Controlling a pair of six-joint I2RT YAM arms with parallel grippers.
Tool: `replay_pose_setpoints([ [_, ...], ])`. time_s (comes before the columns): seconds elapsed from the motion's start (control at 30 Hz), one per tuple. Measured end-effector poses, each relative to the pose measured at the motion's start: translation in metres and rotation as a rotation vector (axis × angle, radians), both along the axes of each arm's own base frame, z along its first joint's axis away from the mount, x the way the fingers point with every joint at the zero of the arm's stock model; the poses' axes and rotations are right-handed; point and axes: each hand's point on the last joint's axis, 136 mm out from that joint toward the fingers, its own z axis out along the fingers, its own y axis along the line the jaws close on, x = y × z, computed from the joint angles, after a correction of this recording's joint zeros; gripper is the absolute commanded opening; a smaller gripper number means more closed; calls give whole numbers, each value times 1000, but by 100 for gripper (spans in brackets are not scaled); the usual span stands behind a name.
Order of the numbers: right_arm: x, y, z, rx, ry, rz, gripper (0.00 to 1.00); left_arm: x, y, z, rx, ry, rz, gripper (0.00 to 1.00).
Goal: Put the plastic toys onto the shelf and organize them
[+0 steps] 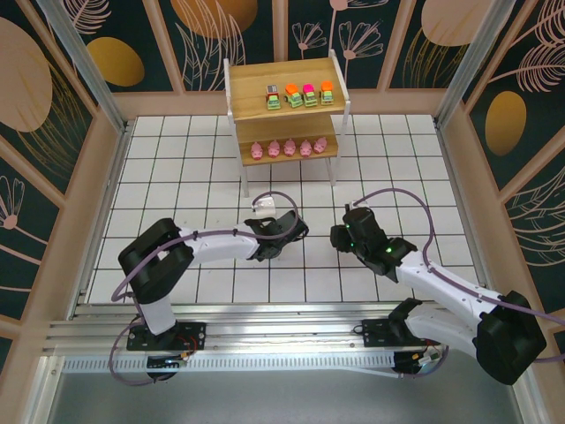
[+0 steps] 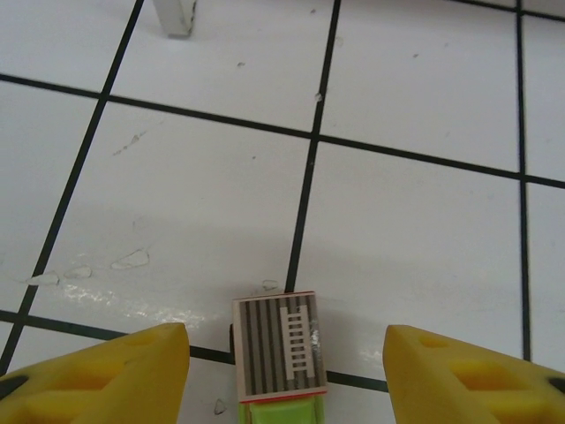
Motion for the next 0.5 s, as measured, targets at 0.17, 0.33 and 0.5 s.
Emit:
replay_pose_setpoints([
  [0.17,1,3,2,15,-6,7,38,-3,3,-7,1,20,20,60],
  [0.33,1,4,4,24,-12,9,33,-1,0,-13,7,29,30,55],
  [0.5,1,3,5,28,-17,7,30,1,-4,-19,16,36,30,49],
])
